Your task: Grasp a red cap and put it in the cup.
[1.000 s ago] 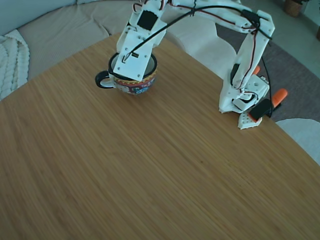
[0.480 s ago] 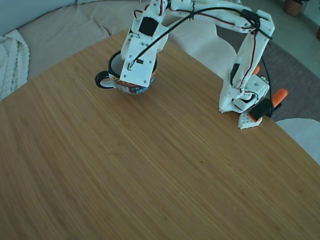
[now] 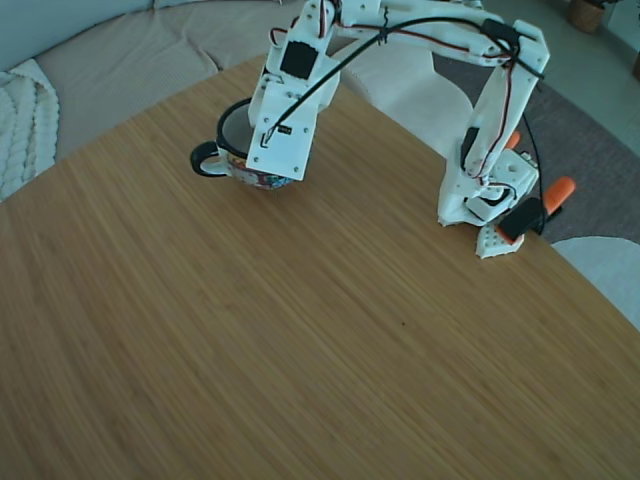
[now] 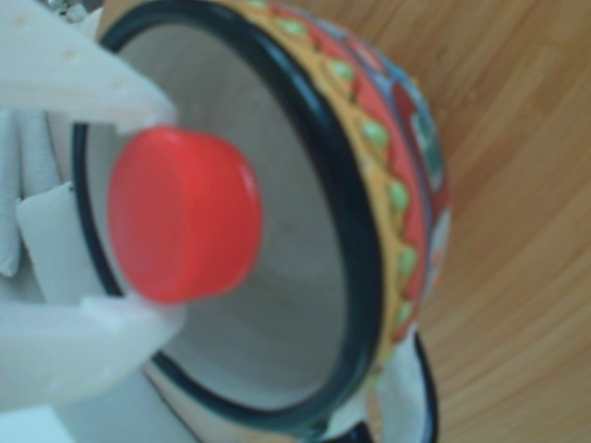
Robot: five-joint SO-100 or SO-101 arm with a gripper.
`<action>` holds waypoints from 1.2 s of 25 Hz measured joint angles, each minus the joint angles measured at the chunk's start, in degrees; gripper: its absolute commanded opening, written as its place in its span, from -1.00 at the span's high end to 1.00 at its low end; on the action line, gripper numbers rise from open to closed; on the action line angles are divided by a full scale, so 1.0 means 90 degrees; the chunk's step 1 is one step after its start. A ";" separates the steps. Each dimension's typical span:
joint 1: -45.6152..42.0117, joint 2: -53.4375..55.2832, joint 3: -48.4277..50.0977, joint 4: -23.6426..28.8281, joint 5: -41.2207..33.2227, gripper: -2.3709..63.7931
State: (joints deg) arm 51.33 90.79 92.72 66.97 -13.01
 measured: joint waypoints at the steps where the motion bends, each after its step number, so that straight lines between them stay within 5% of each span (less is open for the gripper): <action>1: 0.0000 0.0000 0.0000 0.0000 0.0000 0.71; 9: -0.0010 0.0000 0.0000 0.0000 0.0029 -0.21; 21: -0.0039 0.0000 0.0000 0.0000 0.0029 -0.24; 30: -0.1094 0.1133 0.0000 0.0127 0.0391 -0.24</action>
State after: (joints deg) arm 41.48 100.99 92.72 68.12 -9.49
